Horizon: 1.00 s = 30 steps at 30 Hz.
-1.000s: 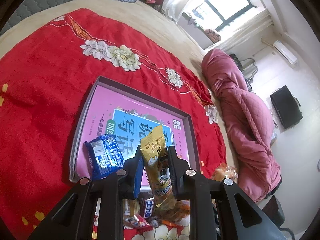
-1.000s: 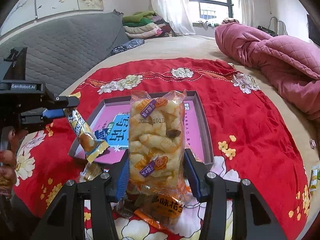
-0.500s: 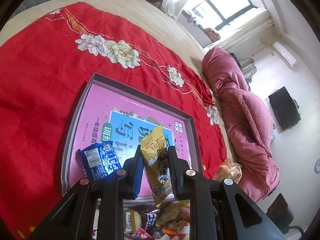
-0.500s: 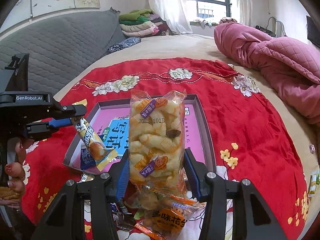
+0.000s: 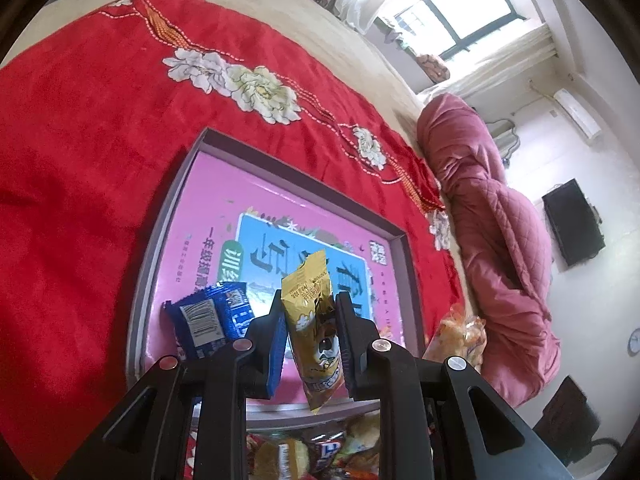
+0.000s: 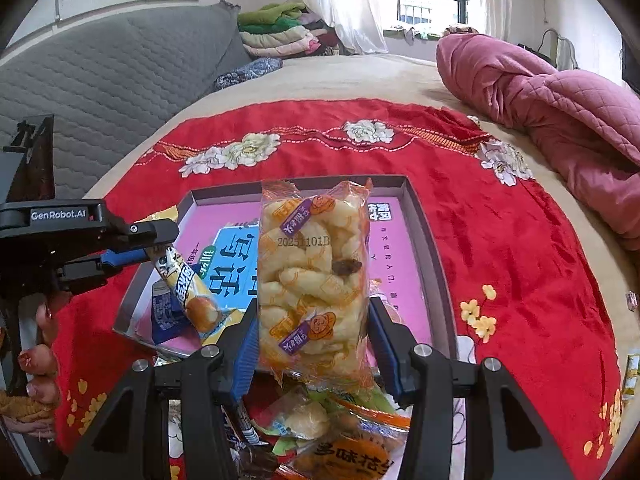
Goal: Organize snacks
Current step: 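Lift the puffed-snack bag with the right tool into the tray while the left tool carries the wafer bar there, then open both tools to release the snack bag and wafer bar in the tray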
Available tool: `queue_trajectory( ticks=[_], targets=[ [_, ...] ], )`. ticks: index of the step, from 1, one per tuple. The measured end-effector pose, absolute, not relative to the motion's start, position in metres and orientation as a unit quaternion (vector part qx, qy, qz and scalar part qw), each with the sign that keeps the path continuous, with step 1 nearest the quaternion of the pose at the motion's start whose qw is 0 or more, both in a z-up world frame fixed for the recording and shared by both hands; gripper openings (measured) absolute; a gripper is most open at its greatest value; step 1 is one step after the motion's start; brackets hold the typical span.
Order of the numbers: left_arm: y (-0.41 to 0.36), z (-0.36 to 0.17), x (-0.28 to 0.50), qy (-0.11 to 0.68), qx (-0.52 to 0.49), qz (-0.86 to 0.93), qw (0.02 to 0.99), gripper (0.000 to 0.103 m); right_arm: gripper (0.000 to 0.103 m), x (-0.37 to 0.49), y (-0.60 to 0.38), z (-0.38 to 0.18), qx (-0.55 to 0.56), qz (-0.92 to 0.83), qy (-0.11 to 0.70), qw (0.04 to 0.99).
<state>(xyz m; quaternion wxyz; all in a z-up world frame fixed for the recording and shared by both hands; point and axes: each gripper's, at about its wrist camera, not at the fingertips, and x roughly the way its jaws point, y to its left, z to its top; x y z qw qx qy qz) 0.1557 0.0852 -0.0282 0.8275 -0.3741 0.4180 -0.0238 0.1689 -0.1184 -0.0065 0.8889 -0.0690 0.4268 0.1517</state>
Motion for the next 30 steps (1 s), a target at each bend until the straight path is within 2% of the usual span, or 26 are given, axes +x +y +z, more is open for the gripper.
queue_trajectory(
  ticks=[11,30],
  targets=[
    [0.076,-0.039,0.159,0.441,-0.339,-0.022,0.831,0.024,0.051,0.185,-0.108,-0.021,-0.074,0.147,0.443,0.881],
    [0.075,-0.045,0.161,0.454,-0.337,-0.031,0.824,0.025,0.049,0.190,-0.110,-0.031,-0.065,0.138,0.457,0.876]
  ],
)
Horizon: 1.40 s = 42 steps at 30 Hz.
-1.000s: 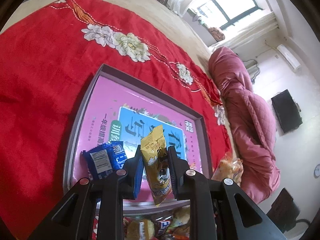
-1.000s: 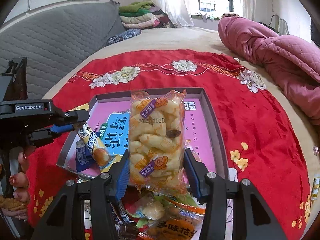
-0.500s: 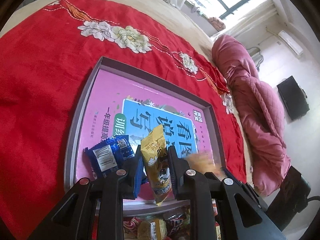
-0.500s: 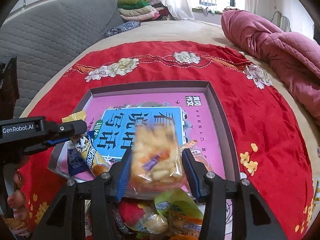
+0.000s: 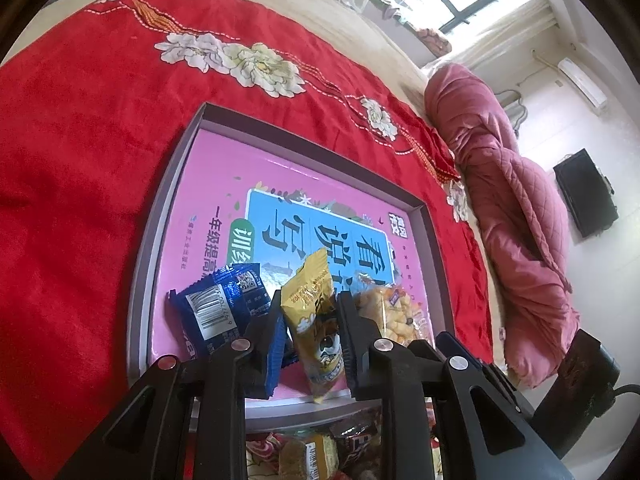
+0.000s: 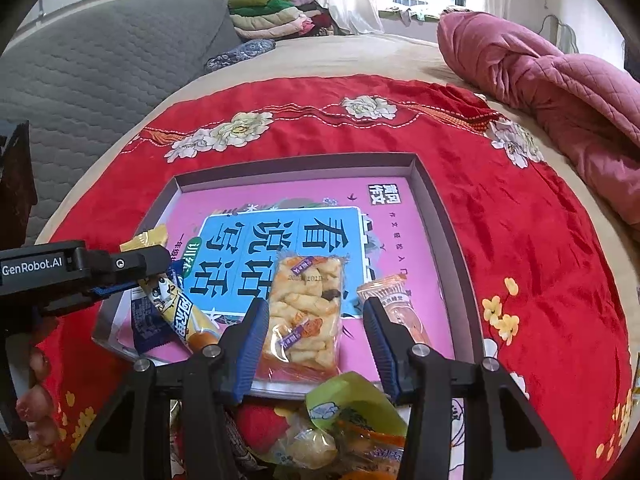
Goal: Organize snacks
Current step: 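Open both tools to release the snack bag and wafer bar in the tray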
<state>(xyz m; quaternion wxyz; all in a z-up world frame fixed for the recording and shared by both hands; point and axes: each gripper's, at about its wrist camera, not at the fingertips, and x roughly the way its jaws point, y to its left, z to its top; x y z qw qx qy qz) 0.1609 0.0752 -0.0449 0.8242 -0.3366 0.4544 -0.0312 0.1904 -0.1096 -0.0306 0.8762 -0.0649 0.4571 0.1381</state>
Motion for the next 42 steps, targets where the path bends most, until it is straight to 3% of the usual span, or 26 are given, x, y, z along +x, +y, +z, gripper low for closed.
queue_trajectory(
  ticks=[4,8,15,17,27,30,42],
  targets=[
    [0.073,-0.043,0.162,0.455,-0.331,-0.029,0.827,0.028,0.049,0.189,-0.114,-0.030,-0.056,0.134,0.459,0.876],
    [0.071,-0.039,0.161,0.451,-0.326,-0.029,0.831,0.044,0.049,0.189,-0.116,-0.028,-0.046,0.134,0.460,0.877],
    [0.070,-0.036,0.159,0.452,-0.322,-0.031,0.831,0.048,0.049,0.187,-0.117,-0.026,-0.043,0.135,0.459,0.877],
    [0.070,-0.033,0.158,0.450,-0.320,-0.031,0.833,0.054,0.049,0.187,-0.118,-0.025,-0.041,0.134,0.457,0.878],
    [0.070,-0.023,0.154,0.446,-0.312,-0.029,0.839,0.057,0.050,0.185,-0.124,-0.023,-0.037,0.127,0.456,0.880],
    [0.070,-0.018,0.152,0.442,-0.302,-0.025,0.844,0.064,0.050,0.184,-0.125,-0.021,-0.034,0.126,0.454,0.881],
    [0.068,0.003,0.143,0.429,-0.281,-0.020,0.858,0.066,0.056,0.181,-0.128,-0.011,-0.030,0.122,0.440,0.889]
  ],
)
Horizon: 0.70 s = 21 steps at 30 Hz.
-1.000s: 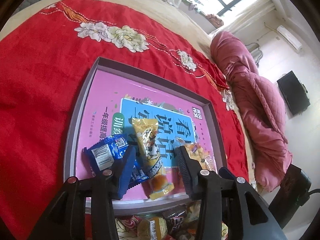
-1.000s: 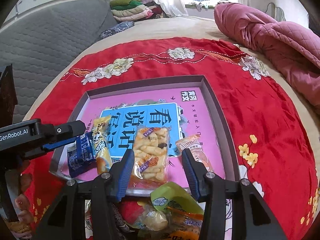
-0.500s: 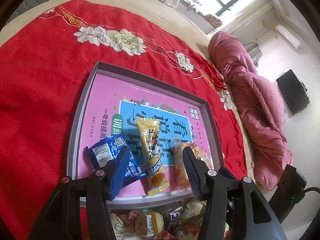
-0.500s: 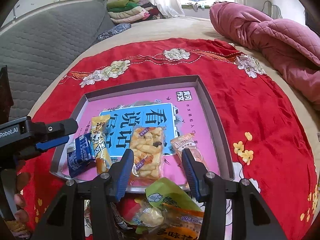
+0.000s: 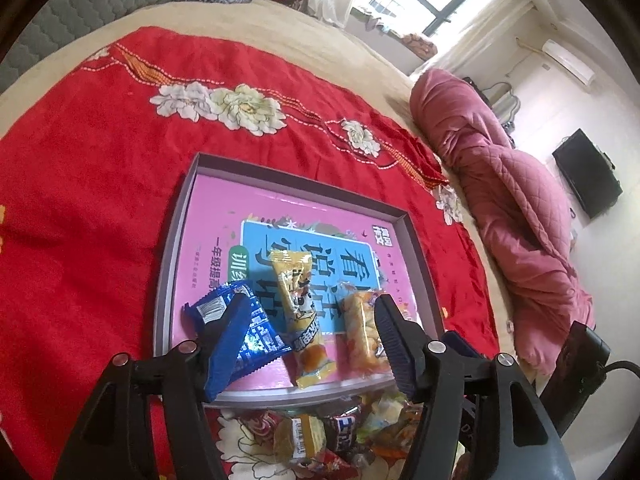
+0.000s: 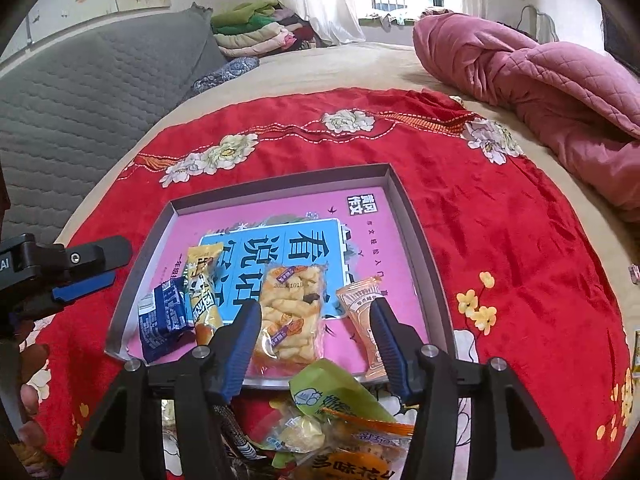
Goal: Organize snacks
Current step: 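Open both tools to release the snack bag and wafer bar in the tray, then move both open tools back from the tray toward the snack pile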
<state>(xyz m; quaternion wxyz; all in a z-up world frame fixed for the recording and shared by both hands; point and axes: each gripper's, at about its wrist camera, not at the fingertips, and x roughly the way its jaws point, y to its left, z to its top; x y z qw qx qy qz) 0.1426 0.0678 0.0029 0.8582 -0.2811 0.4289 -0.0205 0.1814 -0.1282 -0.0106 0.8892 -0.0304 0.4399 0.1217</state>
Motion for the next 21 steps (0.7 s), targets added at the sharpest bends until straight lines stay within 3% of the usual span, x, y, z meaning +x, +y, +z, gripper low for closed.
queue_trajectory(
  ticks=[5,21],
  targets=[
    [0.067,0.009,0.138,0.425,-0.276,-0.020,0.862,0.066,0.063,0.179,-0.130,-0.006,-0.027,0.121,0.433,0.893],
    [0.062,0.025,0.122,0.420,-0.249,-0.007,0.873,0.067,0.071,0.170,-0.137,0.013,-0.014,0.131,0.405,0.905]
  ],
)
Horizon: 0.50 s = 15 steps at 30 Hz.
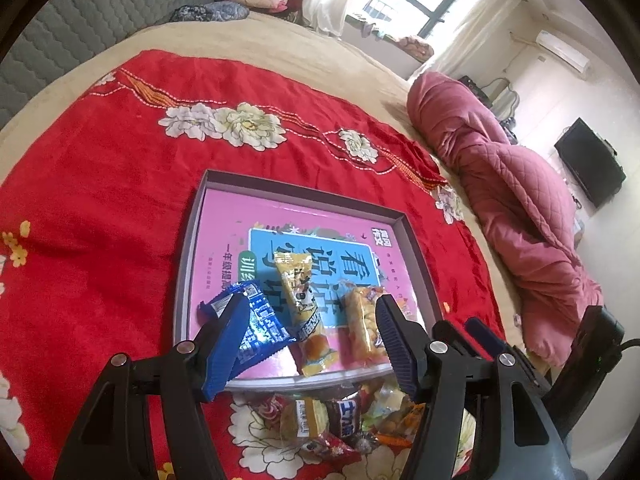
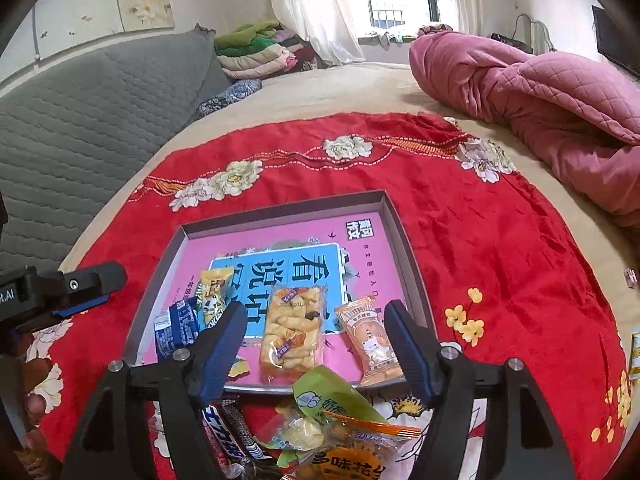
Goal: Organize snacks
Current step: 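Move both open tools back from the tray toward the snack pile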
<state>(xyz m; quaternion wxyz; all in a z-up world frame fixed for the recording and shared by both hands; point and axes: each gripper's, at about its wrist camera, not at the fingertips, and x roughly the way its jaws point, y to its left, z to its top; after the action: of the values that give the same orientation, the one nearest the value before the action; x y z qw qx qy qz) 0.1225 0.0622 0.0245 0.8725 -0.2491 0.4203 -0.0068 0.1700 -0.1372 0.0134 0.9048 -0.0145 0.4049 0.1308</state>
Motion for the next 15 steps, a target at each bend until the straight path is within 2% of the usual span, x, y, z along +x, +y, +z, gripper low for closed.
queue_trajectory(
  ticks=[15],
  targets=[
    [0.067,0.031,0.106,0.422,-0.240,0.007,0.874,0.067,0.072,0.154,-0.156,0.029,-0.009,0.135,0.388,0.912]
  ],
)
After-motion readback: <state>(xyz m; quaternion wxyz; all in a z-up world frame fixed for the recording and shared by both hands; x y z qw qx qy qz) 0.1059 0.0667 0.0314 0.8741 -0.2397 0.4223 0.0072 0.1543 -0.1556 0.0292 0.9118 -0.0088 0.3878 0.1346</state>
